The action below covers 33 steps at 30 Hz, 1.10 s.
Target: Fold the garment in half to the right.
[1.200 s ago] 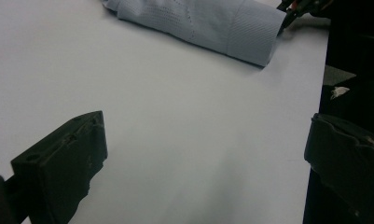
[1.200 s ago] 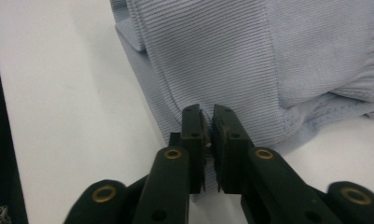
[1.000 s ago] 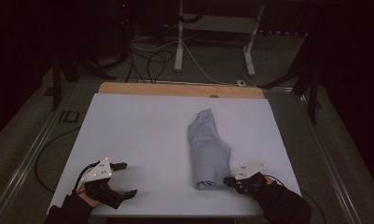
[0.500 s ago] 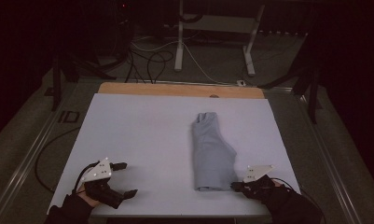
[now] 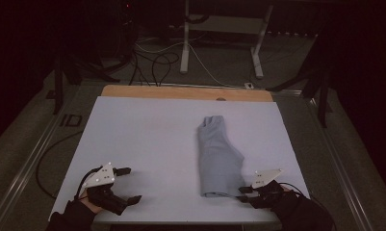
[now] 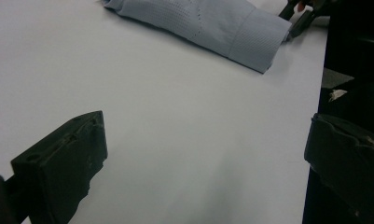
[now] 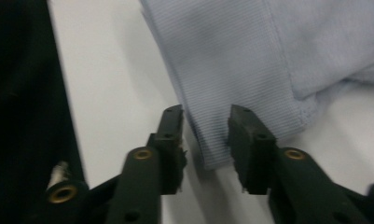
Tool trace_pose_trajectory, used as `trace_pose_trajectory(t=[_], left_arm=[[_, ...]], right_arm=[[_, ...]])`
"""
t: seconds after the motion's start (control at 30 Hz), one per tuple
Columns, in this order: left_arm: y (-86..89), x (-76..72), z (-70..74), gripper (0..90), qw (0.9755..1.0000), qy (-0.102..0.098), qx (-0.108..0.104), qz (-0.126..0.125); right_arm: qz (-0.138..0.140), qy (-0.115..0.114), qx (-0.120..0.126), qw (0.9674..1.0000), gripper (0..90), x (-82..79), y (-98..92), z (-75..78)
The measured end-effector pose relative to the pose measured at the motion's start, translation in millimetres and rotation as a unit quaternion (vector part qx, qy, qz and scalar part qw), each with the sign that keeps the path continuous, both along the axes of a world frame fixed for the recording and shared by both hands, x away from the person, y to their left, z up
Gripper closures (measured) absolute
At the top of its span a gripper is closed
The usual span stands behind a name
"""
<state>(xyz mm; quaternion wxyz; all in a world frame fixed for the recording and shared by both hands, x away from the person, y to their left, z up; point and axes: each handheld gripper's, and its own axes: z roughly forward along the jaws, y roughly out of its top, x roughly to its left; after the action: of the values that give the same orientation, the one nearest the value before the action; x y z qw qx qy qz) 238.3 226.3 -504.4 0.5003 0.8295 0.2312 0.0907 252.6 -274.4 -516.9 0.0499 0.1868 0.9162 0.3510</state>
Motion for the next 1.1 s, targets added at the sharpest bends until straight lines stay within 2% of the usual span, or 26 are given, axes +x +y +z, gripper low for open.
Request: trace_pose_trajectory(t=[0.03,0.1,0.17,0.23,0.3,0.37,0.43,0.57,0.6,0.7,0.83,0.9,0.97,1.0,1.07,1.1], left_arm=[[0.1,0.2,0.1,0.5,1.0,0.0,-0.001,0.0],[0.2,0.5,0.3,0.5,1.0,-0.001,-0.002,0.0],[-0.3,0.2,0.4,0.6,1.0,-0.001,-0.001,-0.001],[-0.1,0.1,0.8,0.6,1.0,-0.001,-0.002,-0.001],[0.5,-0.3,1.1,0.5,1.0,-0.003,-0.003,-0.001],[1.2,-0.3,1.2,0.5,1.0,-0.003,-0.002,-0.001],[2.3,0.0,0.7,0.5,1.0,-0.002,-0.005,0.001],[1.7,-0.9,0.0,0.6,1.0,-0.002,-0.001,-0.003],[1.7,-0.9,0.0,0.5,1.0,-0.002,-0.001,-0.003],[2.5,-1.3,0.1,0.5,1.0,-0.003,-0.001,-0.004],[2.5,-0.8,0.0,0.5,1.0,-0.002,-0.005,-0.001],[1.9,-0.8,-0.1,0.5,1.0,-0.002,-0.003,-0.003],[1.8,-0.6,-0.4,0.5,1.0,-0.001,-0.004,-0.002],[1.7,-0.8,-0.5,0.5,1.0,-0.001,-0.004,-0.002],[1.3,-1.0,-0.8,0.5,1.0,-0.001,-0.002,-0.004],[1.5,-1.0,-0.9,0.5,1.0,-0.001,-0.003,-0.004]], right_arm=[[0.006,0.0,0.0,1.0,59.4,0.5,0.7,5.1],[0.012,-0.024,0.007,0.9996,56.1,2.4,1.9,19.1],[0.013,-0.03,0.038,0.9987,56.3,7.9,6.0,34.1],[0.013,-0.046,0.056,0.9973,61.9,14.0,14.5,46.9],[0.011,-0.06,0.065,0.996,73.5,20.9,25.1,55.6],[0.023,-0.07,0.072,0.9947,84.7,26.6,37.3,59.7],[0.031,-0.071,0.076,0.994,90.0,30.5,51.4,60.6],[0.052,-0.059,0.07,0.9945,90.0,36.2,68.3,48.5],[0.052,-0.059,0.07,0.9945,90.0,36.2,68.3,48.5],[0.056,-0.035,0.046,0.9967,90.0,37.8,70.8,28.8],[0.056,-0.009,0.039,0.9976,90.0,38.0,67.9,10.1],[0.062,-0.01,0.012,0.998,90.0,36.0,69.6,1.3],[0.063,-0.005,0.013,0.9979,90.0,35.9,69.8,-5.5],[0.063,-0.002,0.02,0.9978,90.0,36.9,68.5,-6.6],[0.063,0.0,0.017,0.9979,90.0,36.0,67.7,-6.9],[0.066,-0.006,0.013,0.9977,90.0,34.8,67.9,-7.0]])
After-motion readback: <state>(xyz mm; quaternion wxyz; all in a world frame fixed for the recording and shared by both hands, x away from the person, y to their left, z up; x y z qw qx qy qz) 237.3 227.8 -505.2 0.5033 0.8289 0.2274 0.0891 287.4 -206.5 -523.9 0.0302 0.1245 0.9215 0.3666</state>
